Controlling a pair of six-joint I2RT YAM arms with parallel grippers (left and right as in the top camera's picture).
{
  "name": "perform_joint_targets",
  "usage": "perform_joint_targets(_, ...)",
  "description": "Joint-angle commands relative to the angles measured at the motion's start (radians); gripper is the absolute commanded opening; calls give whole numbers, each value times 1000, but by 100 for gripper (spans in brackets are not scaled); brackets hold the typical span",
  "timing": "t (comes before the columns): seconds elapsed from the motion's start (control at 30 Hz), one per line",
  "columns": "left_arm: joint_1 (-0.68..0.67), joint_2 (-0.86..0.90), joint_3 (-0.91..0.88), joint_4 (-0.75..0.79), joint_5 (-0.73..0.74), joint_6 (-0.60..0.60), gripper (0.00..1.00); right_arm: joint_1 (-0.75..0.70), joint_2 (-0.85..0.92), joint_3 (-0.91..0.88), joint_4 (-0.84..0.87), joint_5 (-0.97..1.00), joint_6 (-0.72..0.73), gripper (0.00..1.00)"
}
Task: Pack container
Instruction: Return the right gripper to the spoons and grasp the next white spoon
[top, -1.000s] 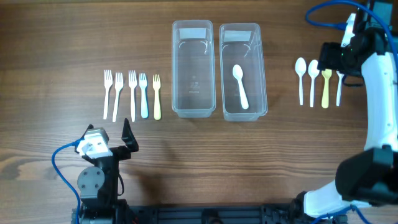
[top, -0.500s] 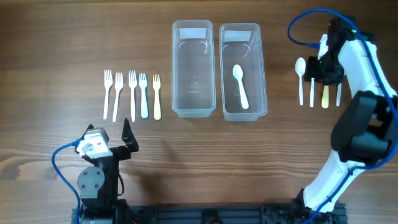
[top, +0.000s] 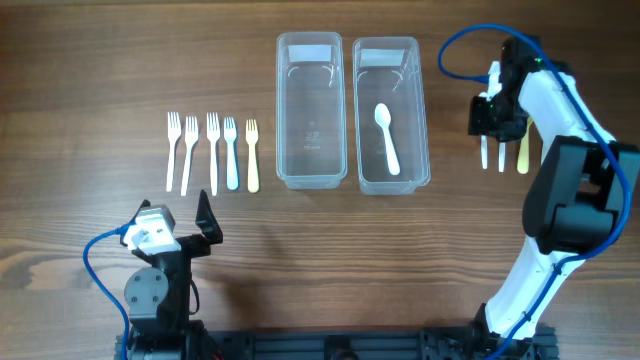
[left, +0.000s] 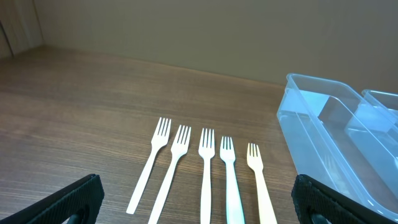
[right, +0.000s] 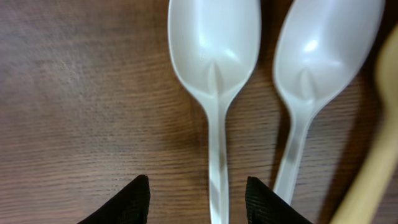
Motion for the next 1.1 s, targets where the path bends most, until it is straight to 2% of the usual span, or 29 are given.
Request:
perform_joint_targets(0.0, 6, -8, -6, 4, 2, 19, 100, 2, 30, -25, 22, 37, -22, 49)
perform_joint_targets(0.4, 6, -8, -6, 4, 2, 19, 100, 2, 47, -27, 116, 40, -69, 49)
perform_joint_targets(0.53, 6, -8, -6, 4, 2, 19, 100, 2, 47, -27, 124, 40, -68, 44)
perform_joint_targets(1.0, 6, -8, -6, 4, 2, 19, 100, 2, 90, -33, 135, 40, -67, 44)
perform_joint_targets(1.07, 6, -8, -6, 4, 2, 19, 100, 2, 95, -33, 134, 40, -64, 37)
